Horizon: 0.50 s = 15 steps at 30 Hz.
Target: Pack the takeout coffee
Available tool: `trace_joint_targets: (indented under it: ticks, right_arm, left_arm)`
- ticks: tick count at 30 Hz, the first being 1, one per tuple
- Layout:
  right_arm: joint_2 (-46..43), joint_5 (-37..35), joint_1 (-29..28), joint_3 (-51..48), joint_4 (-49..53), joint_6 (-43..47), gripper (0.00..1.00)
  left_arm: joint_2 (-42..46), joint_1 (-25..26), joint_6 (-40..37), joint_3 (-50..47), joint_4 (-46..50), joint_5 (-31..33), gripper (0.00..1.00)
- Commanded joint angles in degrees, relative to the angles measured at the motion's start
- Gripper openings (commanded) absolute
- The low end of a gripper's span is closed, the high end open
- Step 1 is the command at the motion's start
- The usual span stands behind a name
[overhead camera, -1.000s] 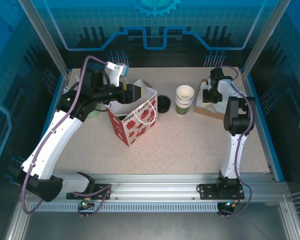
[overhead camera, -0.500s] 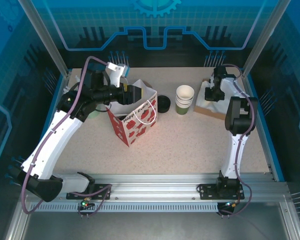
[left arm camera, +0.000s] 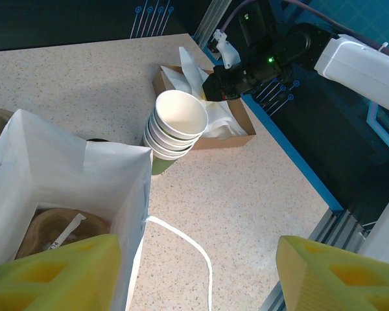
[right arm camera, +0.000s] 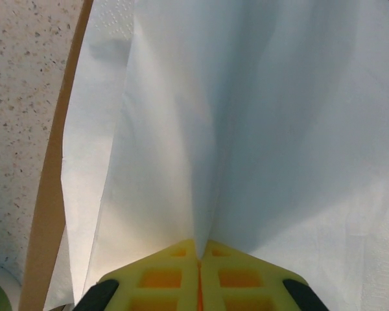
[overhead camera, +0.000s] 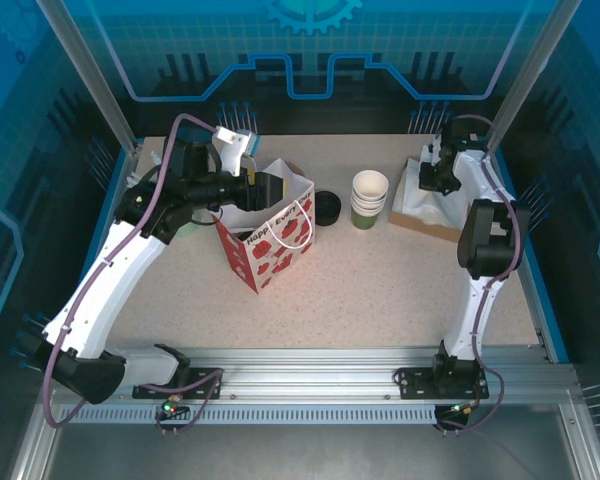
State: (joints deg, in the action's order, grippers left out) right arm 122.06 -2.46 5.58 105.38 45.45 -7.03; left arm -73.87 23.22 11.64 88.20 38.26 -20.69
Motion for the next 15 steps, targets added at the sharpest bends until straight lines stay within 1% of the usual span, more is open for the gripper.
trace_joint_targets:
  ticks: [1,5,15]
  right_arm:
    - [-0.95,1.14,0.99,-0.27,1.37,-0.01,0.09]
    - [-0.29,1.23,1.19,-0.35,1.31,-0.04,0.12]
    - [1.15,1.17,1.34,0.17,1.48,-0.02,0.12]
  left_arm:
    - [1.33,0.57,-1.52,-0.72,0.66,-0.67,0.66]
    - [1.79,0.56,-1.77,-0.99,0.77,-0.42,0.66]
    - [2.01,0.56,-2.23,-0.75,1.26,-0.14,0.66]
